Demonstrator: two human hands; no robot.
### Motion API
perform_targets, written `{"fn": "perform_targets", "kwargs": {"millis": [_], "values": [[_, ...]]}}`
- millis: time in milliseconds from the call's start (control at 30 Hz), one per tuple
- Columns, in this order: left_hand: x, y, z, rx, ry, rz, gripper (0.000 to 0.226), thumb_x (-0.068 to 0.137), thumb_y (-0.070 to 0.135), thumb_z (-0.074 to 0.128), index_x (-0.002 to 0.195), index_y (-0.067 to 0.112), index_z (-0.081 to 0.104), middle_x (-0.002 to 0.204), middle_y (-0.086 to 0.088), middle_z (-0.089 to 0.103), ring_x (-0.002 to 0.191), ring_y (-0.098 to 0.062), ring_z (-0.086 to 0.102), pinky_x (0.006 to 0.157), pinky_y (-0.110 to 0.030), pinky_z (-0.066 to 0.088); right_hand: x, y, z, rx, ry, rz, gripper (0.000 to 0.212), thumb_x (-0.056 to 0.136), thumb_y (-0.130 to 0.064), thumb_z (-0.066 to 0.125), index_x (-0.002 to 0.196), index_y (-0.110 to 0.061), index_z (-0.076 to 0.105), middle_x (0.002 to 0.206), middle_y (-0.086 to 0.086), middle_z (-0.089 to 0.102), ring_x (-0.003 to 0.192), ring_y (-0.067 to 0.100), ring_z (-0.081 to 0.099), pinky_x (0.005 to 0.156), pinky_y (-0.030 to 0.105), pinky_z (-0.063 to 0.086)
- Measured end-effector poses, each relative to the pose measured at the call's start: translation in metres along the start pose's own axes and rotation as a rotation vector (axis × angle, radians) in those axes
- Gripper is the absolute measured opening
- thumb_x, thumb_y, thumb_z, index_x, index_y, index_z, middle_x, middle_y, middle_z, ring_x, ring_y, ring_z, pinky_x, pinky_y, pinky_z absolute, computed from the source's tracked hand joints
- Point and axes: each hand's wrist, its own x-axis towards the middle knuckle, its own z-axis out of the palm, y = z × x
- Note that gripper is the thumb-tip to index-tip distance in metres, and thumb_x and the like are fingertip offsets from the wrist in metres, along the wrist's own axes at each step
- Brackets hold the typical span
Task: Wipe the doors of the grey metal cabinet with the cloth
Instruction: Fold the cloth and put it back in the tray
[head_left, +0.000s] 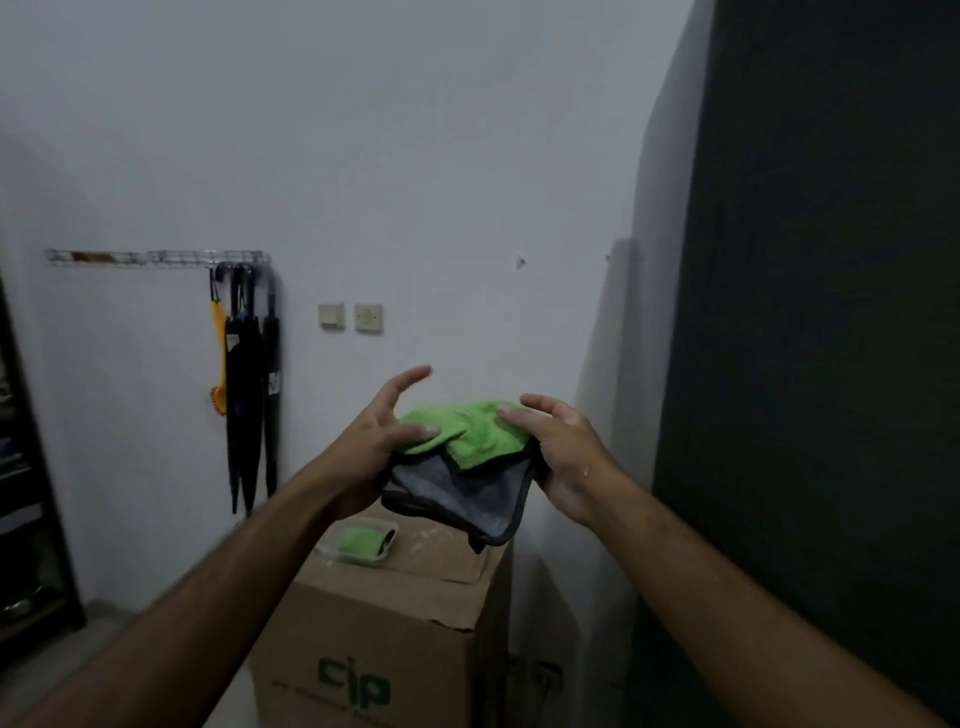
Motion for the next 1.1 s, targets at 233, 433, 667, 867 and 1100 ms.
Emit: {"fn": "perform_targets", "kwargs": {"millis": [233, 433, 667, 867, 1100], "values": [[0.025, -0.052, -0.078, 0.002, -0.002, -0.108, 0.056, 0.089, -0.018, 0.061, 0.135, 0.014, 0.066, 0.12, -0.01, 0.076, 0.107, -0.027, 0.073, 0.089, -0.034, 0.063, 0.047, 0.094, 0.032, -0.152, -0.111, 0.201, 0.063, 0.088, -0.029, 0.079, 0.134, -0.041, 0.037, 0.121, 0.009, 0.068, 0.103, 0.029, 0.071, 0.078, 0.046, 0.062], [0.062, -0.092, -0.16, 0.503, -0.044, -0.132, 0.076, 0.082, -0.004, 0.084, 0.149, 0.018, 0.056, 0.129, -0.005, 0.071, 0.114, -0.019, 0.072, 0.088, -0.029, 0.061, 0.107, 0.163, 0.068, -0.401, 0.0, 0.025, 0.027, 0.089, -0.025, 0.079, 0.115, -0.031, 0.07, 0.124, 0.013, 0.067, 0.106, 0.024, 0.07, 0.091, 0.044, 0.061], [0.101, -0.113, -0.24, 1.15, -0.292, -0.11, 0.084, 0.078, 0.016, 0.084, 0.153, 0.024, 0.046, 0.135, 0.008, 0.052, 0.122, -0.014, 0.055, 0.099, -0.032, 0.05, 0.149, 0.199, 0.112, -1.074, -0.147, 0.007, 0.054, 0.066, -0.036, 0.094, 0.112, -0.019, 0.071, 0.099, -0.006, 0.07, 0.088, 0.012, 0.066, 0.071, 0.031, 0.056], [0.137, -0.16, -0.288, 1.432, -0.348, -0.02, 0.036, 0.082, 0.037, 0.08, 0.113, 0.027, 0.065, 0.106, 0.003, 0.048, 0.103, -0.025, 0.055, 0.081, -0.037, 0.041, 0.197, 0.237, 0.132, -1.265, -0.122, 0.003, 0.021, 0.079, -0.023, 0.079, 0.098, -0.013, 0.08, 0.091, 0.002, 0.063, 0.085, 0.022, 0.064, 0.065, 0.034, 0.054], [0.199, -0.216, -0.333, 1.517, -0.311, 0.005, 0.04, 0.087, 0.054, 0.074, 0.111, 0.023, 0.067, 0.113, 0.002, 0.063, 0.103, -0.025, 0.061, 0.075, -0.034, 0.042, 0.282, 0.294, 0.115, -1.205, -0.19, -0.019, 0.034, 0.091, -0.012, 0.066, 0.117, -0.026, 0.05, 0.101, 0.006, 0.063, 0.082, 0.026, 0.062, 0.066, 0.042, 0.052]]}}
